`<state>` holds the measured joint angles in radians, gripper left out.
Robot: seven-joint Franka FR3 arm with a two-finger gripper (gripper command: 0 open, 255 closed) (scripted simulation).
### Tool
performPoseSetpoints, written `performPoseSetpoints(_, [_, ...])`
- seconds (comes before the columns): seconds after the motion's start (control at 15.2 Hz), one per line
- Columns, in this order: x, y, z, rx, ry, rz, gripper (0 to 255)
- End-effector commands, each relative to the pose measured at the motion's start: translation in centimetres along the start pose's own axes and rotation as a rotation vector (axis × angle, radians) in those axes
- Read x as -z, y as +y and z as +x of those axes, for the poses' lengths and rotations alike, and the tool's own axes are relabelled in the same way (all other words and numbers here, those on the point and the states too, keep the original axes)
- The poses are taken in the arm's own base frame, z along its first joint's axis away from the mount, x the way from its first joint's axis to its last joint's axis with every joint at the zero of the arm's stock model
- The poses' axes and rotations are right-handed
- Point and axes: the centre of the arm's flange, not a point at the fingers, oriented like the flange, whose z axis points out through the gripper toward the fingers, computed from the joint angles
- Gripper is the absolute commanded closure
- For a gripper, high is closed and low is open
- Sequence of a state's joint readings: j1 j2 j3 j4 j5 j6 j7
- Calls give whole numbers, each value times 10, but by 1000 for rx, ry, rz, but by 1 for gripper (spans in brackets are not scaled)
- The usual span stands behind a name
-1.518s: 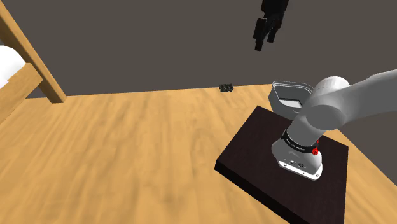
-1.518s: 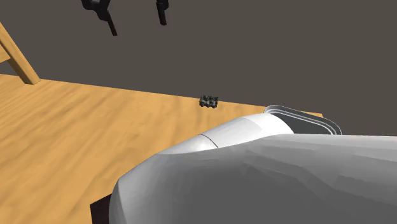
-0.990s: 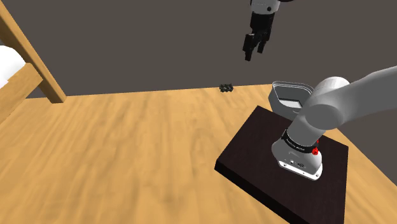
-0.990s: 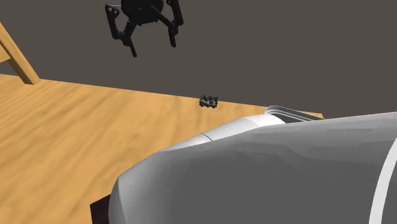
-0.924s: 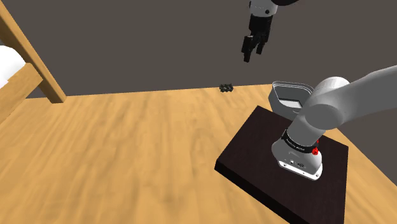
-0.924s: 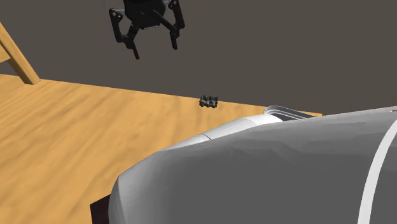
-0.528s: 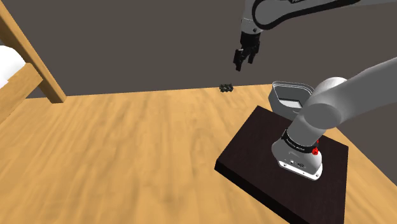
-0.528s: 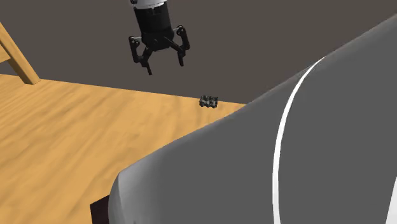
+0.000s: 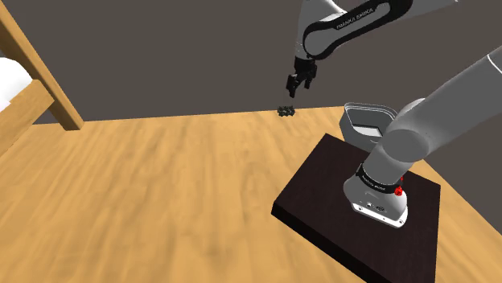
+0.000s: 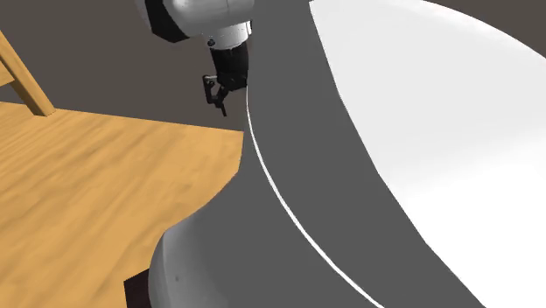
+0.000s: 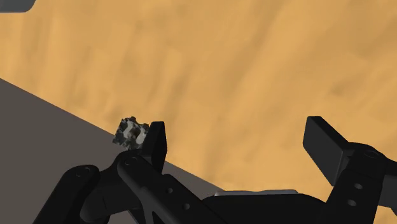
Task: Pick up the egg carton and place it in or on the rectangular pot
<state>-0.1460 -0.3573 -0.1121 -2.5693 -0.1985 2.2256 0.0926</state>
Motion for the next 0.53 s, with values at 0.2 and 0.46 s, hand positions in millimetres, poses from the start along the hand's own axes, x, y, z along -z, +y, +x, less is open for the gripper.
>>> performPoseSetpoints(0.2, [-55, 17, 34, -28, 19, -11, 0])
performPoseSetpoints(0.46, [-97, 32, 61, -50, 33, -20, 0])
